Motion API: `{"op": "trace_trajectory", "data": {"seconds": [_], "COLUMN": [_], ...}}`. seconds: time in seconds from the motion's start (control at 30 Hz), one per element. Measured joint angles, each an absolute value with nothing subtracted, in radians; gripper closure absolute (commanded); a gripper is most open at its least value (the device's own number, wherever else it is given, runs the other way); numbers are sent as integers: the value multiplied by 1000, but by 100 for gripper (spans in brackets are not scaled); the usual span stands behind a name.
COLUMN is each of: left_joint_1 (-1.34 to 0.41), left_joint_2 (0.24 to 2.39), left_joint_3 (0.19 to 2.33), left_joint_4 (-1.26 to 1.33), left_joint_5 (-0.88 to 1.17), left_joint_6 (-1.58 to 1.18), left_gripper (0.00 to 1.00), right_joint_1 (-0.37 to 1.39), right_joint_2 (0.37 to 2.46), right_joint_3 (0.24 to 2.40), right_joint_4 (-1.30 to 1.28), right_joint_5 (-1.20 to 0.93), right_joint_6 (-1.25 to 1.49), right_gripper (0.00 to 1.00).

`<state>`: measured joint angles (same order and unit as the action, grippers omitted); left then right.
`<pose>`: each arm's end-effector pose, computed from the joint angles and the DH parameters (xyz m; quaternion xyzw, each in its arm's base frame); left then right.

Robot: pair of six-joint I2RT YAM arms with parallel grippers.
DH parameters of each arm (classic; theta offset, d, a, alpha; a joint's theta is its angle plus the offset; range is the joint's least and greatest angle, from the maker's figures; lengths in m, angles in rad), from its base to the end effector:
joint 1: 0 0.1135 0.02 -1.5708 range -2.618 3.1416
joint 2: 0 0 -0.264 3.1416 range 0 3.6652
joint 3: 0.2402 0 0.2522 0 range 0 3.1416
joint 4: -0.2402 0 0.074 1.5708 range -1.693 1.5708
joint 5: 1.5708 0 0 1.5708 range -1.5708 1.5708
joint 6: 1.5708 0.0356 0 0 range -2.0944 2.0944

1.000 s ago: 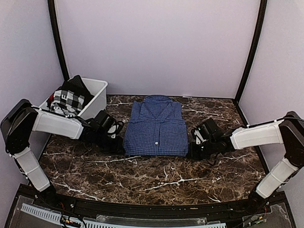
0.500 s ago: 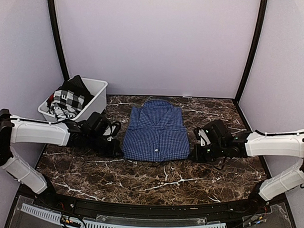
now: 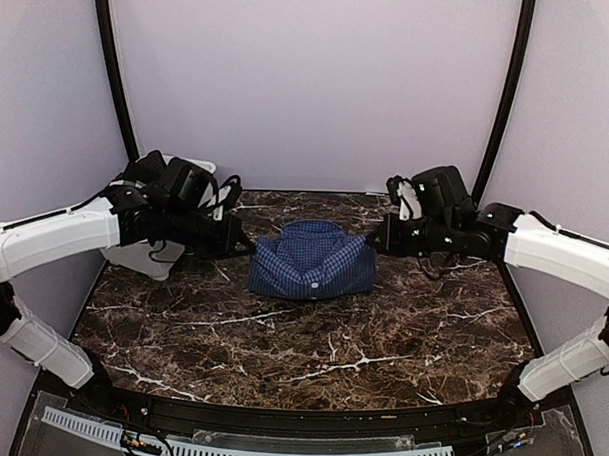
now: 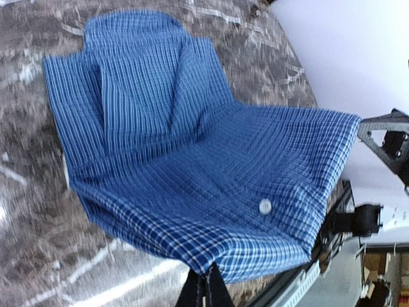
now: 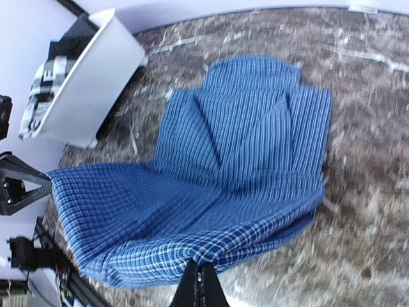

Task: Fold and stack the long sleeve shirts
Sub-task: Fold the 2/3-rectangle-folded shirt at the center of the board.

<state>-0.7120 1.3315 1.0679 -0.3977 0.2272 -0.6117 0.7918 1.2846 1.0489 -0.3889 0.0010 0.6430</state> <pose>0.2183 -0.1990 0.2973 0.0945 0.8890 -0.3485 0.2817 0.2014 0.2039 0.3038 -0.0659 0.8877 0.2992 0.3436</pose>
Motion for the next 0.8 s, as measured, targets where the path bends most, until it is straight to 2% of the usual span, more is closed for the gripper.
{"op": "trace_trajectory", "data": {"seconds": [0.1, 0.3, 0.4, 0.47, 0.6, 0.8], "left_joint_1": [-610, -461, -445, -446, -463, -525], "left_joint_2": [1522, 2084, 2302, 2371, 2363, 2153], "left_joint_3": [1265, 1702, 1824, 1838, 1832, 1494], "left_joint_4": [-372, -320, -324, -309, -288, -197], "left_joint_5": [252, 228, 208, 212, 202, 201], "left_joint_6": [-565, -507, -505, -506, -511, -535], "left_gripper": [100, 100, 100, 100, 100, 100], "right_joint_1": [675, 499, 458, 448, 451, 467], "right_joint_2": [1486, 1993, 2195, 2282, 2300, 2004], "right_joint_3": [1213, 1585, 1723, 1763, 1696, 1244], "right_joint_4": [-324, -265, -271, -276, -251, -123], "right_joint_5": [-31, -87, -125, -147, -182, -206], "right_joint_6": [596, 543, 538, 539, 541, 559], "right_gripper": [100, 100, 100, 100, 100, 100]}}
